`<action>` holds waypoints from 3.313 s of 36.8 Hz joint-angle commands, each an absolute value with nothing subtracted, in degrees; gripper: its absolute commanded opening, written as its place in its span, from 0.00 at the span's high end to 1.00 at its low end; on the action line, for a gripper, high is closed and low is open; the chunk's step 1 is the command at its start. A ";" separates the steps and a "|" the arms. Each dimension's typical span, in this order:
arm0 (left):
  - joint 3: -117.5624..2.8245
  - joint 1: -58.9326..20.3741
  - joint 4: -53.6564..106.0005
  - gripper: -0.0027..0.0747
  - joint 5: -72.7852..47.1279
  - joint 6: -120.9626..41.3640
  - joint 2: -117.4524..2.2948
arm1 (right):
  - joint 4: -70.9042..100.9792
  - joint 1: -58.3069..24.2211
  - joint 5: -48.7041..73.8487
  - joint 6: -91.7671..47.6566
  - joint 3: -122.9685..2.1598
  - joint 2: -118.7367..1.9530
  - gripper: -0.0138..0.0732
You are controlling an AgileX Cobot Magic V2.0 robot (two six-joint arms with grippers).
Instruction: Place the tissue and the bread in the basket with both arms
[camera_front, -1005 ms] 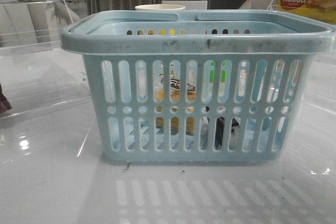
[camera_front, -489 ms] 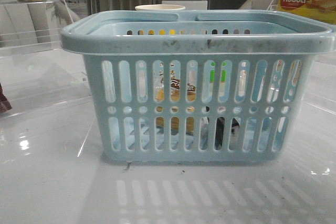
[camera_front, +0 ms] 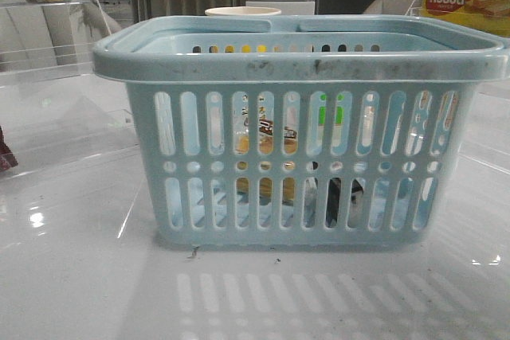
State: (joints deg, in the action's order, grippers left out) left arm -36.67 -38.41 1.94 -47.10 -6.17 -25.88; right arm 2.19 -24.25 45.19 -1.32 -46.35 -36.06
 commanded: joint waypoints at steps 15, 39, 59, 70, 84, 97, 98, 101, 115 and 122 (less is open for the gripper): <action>-37.24 -38.83 1.54 0.47 -42.97 -6.14 -26.15 | -5.00 -24.28 46.16 -1.83 -47.76 -36.06 0.24; -37.24 -38.83 1.54 0.47 -42.84 -6.14 -26.15 | -3.58 -24.28 47.73 -1.83 -47.76 -36.06 0.76; -37.24 -38.83 1.54 0.83 -42.60 -6.14 -26.15 | -2.15 -24.28 47.73 -1.83 -47.76 -36.06 0.78; -37.24 -38.83 1.91 0.85 -42.60 -6.14 -26.15 | -2.25 -24.28 47.73 -1.83 -47.76 -36.06 0.78; -37.24 -38.83 1.91 0.85 -42.60 -6.14 -26.15 | -2.25 -24.28 47.73 -1.83 -47.76 -36.06 0.78; -36.27 -35.37 -0.34 0.85 -40.80 -6.14 -22.29 | -2.25 -24.28 47.73 -1.83 -47.76 -36.06 0.78; -35.65 -34.29 -0.45 0.85 -39.58 -6.14 -21.46 | -2.25 -24.28 47.73 -1.83 -47.76 -36.06 0.78; -32.89 -31.41 -0.45 0.85 -34.24 -6.14 -19.14 | -2.25 -24.28 47.73 -1.83 -47.76 -36.06 0.78; -8.89 -16.16 0.00 0.85 -9.09 -6.14 -3.88 | -2.25 -24.28 47.73 -1.83 -47.76 -36.06 0.78; -2.82 -9.72 0.00 0.85 -5.27 -6.14 1.24 | -2.25 -24.28 47.73 -1.83 -47.76 -36.06 0.78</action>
